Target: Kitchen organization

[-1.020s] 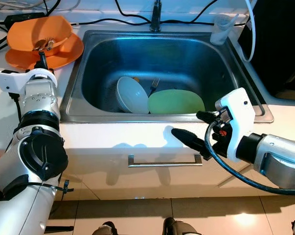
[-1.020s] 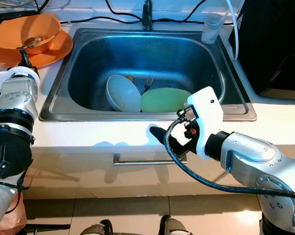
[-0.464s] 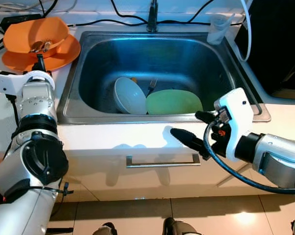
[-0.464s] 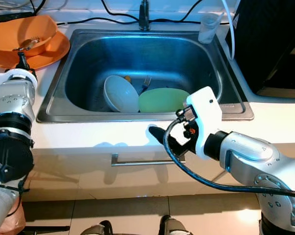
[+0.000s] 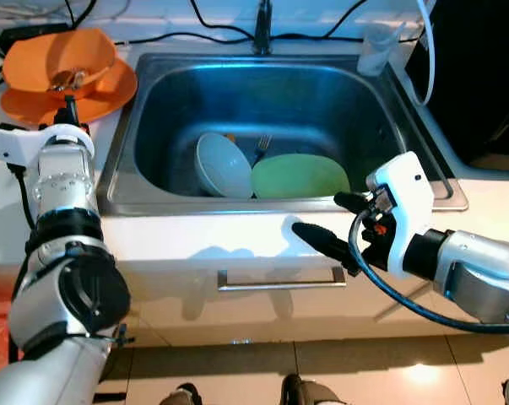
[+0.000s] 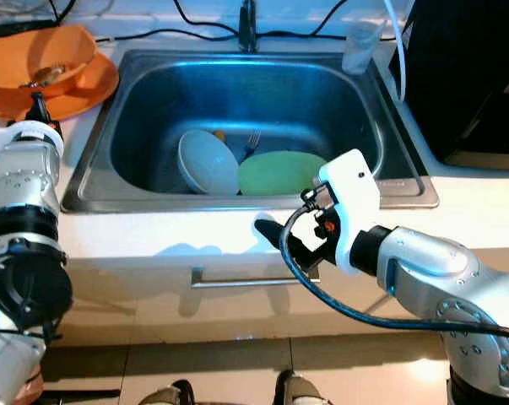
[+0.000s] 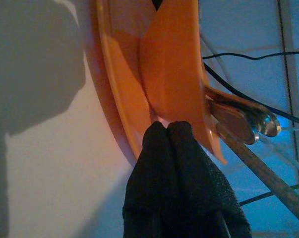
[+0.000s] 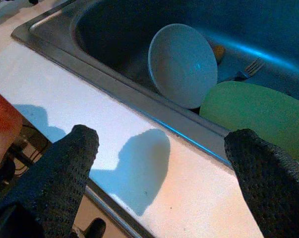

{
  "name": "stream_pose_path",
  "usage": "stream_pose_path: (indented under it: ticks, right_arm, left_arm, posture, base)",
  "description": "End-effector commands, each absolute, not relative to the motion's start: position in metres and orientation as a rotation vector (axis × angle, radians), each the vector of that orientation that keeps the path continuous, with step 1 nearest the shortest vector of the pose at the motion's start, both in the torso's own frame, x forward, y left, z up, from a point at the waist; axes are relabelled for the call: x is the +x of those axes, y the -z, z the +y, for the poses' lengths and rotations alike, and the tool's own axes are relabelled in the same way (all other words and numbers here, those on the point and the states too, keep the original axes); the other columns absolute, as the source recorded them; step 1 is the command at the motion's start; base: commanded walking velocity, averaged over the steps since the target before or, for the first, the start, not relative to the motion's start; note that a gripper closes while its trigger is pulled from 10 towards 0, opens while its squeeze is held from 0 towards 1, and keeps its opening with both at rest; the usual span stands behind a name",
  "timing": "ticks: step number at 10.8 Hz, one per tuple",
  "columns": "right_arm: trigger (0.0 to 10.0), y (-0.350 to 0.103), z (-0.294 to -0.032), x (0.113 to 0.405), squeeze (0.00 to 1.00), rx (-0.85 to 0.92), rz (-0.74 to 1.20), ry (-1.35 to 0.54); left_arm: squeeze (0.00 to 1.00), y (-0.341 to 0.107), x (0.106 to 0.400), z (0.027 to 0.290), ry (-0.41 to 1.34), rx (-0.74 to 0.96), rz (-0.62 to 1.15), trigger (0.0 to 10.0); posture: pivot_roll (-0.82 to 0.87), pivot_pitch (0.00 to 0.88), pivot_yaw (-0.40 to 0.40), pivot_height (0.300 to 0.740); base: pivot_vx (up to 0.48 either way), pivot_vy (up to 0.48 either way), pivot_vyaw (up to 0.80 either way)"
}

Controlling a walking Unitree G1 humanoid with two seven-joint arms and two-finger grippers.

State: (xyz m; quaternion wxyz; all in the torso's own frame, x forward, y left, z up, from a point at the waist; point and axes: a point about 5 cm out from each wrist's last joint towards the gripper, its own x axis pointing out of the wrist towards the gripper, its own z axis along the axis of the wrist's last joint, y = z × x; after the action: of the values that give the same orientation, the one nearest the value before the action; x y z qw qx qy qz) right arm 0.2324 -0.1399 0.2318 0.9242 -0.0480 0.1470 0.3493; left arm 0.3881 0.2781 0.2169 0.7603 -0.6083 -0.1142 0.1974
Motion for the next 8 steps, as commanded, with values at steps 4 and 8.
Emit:
stream_pose_path:
  ticks: [4,8]
  right_arm:
    - [10.0,-0.233,-0.138,0.234,0.0,-0.105,0.294,-0.735]
    - [10.0,-0.232,-0.137,0.236,0.0,-0.105,0.292,-0.743]
  left_arm:
    - [0.0,-0.144,0.36,0.273,-0.625,-1.369,0.0,0.0]
    - [0.0,-0.147,0.343,0.261,-0.608,-1.347,0.03,0.0]
  posture:
    - [-0.16,0.217,-0.08,0.74]
    - [-0.14,0.209,-0.08,0.74]
  base:
    - [0.0,0.0,0.0]
    - [0.0,0.0,0.0]
